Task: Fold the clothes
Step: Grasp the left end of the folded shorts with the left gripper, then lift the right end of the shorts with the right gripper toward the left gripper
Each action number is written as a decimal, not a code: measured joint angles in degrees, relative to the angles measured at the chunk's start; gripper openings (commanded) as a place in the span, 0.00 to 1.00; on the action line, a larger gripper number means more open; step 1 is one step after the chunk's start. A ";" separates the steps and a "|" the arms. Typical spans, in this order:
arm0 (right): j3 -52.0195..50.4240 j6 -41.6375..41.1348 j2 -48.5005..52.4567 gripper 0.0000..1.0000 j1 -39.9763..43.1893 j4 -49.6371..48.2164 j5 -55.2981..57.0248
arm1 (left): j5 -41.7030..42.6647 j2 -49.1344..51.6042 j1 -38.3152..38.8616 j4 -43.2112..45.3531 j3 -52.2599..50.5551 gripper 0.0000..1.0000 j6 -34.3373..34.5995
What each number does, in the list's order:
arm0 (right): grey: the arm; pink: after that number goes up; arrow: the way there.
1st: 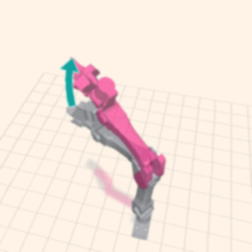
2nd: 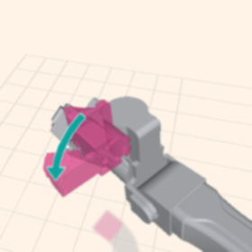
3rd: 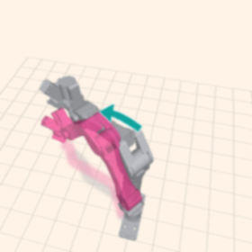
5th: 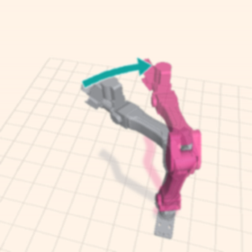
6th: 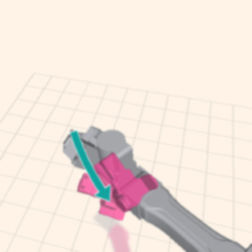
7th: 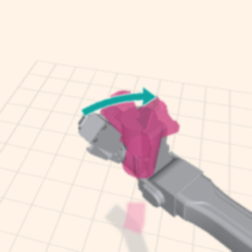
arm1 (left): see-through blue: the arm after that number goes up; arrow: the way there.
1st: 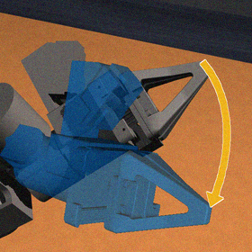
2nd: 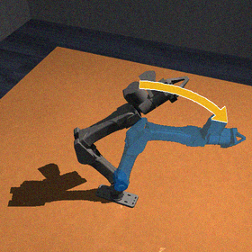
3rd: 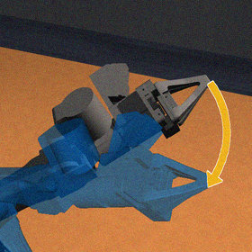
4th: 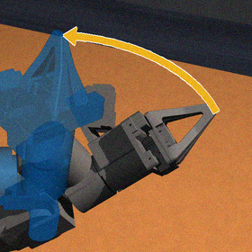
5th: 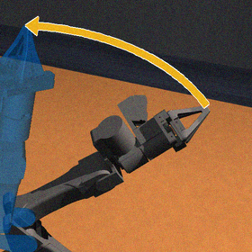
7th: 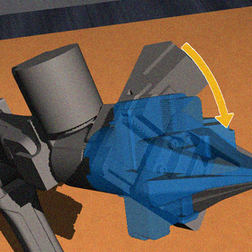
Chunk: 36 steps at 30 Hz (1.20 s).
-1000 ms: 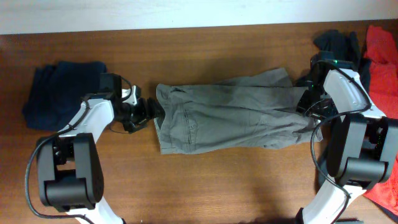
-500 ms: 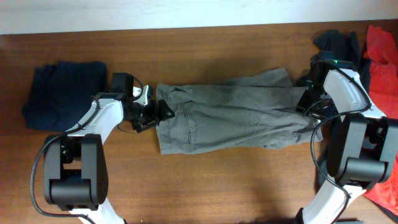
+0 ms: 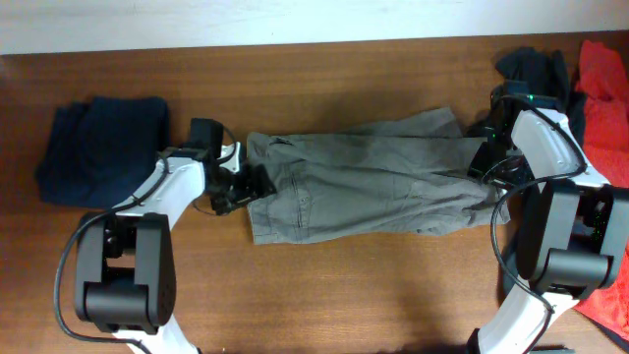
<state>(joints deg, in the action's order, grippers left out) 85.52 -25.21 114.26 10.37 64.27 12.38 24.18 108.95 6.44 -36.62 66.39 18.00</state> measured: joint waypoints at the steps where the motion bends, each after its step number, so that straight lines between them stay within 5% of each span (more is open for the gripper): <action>1: 0.00 -0.04 0.00 0.61 0.00 0.02 0.00 | -0.04 -0.11 0.42 0.81 -0.28 0.81 0.44; 5: 0.00 0.00 0.00 0.61 0.00 0.02 0.00 | -0.44 -0.63 1.57 2.62 -1.77 0.64 2.32; 8: 0.00 0.00 0.00 0.61 0.00 0.00 0.00 | -0.68 -0.63 1.81 2.67 -2.40 0.38 3.34; 13: 0.00 0.00 0.00 0.61 0.00 0.02 0.00 | -1.11 -0.61 1.55 2.82 -3.32 0.27 4.07; 16: 0.00 -0.02 0.00 0.61 0.00 0.02 0.00 | -1.09 -0.61 1.01 3.72 -3.63 0.00 4.31; 27: 4.37 11.65 0.00 0.59 -0.68 1.57 -5.40 | -1.36 -3.19 -8.35 -1.05 -3.74 0.00 1.42; 32: 10.21 23.02 0.00 0.38 -5.77 -0.55 -18.27 | -2.67 -9.01 -12.90 -3.87 -3.74 0.00 -1.36; 36: 10.75 27.04 0.00 0.38 -14.03 -4.57 -25.53 | -2.80 -14.01 -12.66 -5.95 -3.74 0.00 -3.10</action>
<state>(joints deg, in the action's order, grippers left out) 96.27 1.83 114.26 -3.66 59.70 -13.15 21.39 94.94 -6.22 -42.57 62.65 14.90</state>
